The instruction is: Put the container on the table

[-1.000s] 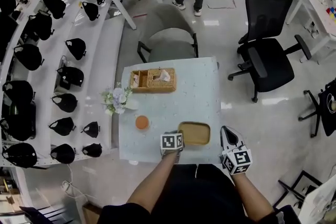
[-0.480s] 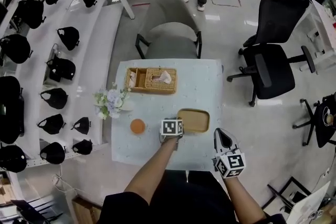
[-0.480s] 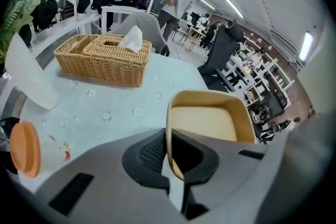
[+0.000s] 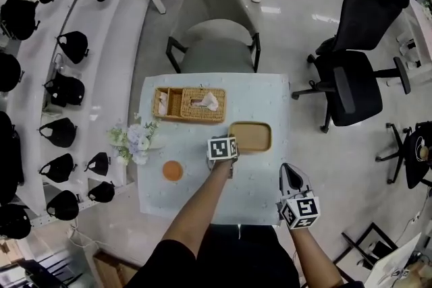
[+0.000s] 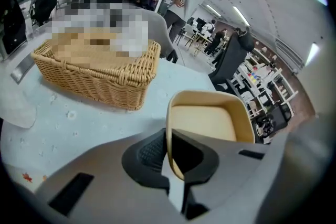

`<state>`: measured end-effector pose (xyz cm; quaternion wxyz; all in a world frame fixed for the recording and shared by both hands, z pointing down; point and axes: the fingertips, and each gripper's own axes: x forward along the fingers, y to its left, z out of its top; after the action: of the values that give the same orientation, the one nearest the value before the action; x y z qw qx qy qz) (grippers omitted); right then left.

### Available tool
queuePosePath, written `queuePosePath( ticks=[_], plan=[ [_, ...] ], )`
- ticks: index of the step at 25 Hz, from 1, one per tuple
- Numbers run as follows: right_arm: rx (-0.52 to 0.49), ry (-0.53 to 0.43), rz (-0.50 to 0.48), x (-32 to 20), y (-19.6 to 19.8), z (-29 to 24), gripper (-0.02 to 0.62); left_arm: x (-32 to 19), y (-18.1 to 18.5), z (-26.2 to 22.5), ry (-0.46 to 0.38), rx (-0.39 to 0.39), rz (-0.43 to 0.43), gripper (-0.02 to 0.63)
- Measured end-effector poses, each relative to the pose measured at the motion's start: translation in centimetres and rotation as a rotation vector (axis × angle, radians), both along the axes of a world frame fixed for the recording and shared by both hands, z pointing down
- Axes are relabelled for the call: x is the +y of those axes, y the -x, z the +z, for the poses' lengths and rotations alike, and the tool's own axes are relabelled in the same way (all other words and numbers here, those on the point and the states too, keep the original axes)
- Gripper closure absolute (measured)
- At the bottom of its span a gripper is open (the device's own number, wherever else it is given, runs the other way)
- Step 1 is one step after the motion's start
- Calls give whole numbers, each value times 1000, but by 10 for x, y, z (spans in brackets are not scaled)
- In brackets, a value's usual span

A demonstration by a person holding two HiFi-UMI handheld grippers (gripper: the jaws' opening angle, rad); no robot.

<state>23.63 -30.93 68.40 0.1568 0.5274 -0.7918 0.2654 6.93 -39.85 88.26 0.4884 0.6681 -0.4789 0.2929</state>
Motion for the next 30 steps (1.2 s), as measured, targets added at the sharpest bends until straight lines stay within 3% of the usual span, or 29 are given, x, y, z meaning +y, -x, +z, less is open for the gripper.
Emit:
queuePosePath(
  ticks=[9,15,26,30],
  plan=[
    [19,19,-24,-28,11,23,597,-35,-4,30,2,-40,14,595],
    [29,52,-41,-19,13,35,597,-47,-7,46,32,-45,-36,595],
    [40,96,-41,6,3,44,597,-62,-9,45,-64,-98,-21,593],
    [43,83,-37,7,-3,40,597,-59,-10,39,-88,-83,-26,533]
  ],
)
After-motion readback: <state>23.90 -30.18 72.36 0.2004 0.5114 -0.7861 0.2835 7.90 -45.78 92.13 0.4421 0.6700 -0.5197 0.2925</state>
